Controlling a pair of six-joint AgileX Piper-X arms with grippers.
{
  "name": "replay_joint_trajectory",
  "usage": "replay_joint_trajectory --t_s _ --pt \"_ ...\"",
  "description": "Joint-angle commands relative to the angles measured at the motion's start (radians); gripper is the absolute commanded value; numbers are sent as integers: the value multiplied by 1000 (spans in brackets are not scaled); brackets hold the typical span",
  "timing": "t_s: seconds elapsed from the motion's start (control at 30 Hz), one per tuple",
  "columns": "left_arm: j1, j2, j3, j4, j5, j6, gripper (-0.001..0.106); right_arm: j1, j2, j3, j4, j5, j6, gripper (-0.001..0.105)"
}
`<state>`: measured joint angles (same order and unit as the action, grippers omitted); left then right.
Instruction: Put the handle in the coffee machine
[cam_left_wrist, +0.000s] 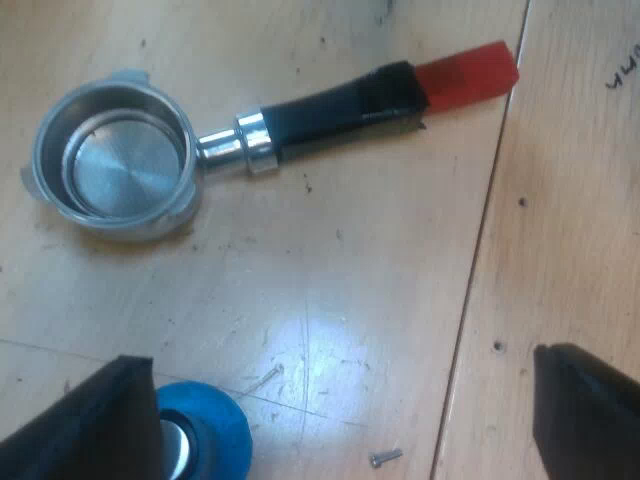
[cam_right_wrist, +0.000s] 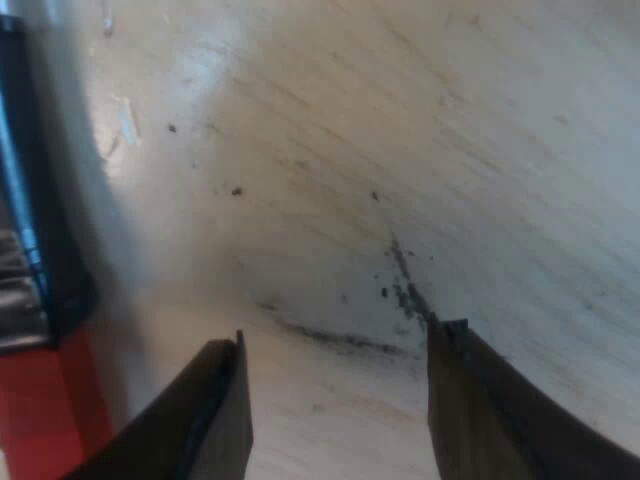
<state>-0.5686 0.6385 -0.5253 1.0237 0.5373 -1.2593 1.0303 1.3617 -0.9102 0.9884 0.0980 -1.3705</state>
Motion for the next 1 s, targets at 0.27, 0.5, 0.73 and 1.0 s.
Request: replay_joint_trajectory --t_s 0.27,0.5,0.73,1.0 --pt "-2 -2 -2 -13 -2 1 78 9 77 -3 -33 -98 5 6" --pt "21 -2 -2 -22 -10 1 78 97 129 -3 -130 -104 28 0" --pt "49 -2 -2 -5 -10 1 78 173 177 -3 -257 -160 110 0" --pt "87 -2 -2 12 -51 4 78 208 227 -6 -455 -212 177 0"
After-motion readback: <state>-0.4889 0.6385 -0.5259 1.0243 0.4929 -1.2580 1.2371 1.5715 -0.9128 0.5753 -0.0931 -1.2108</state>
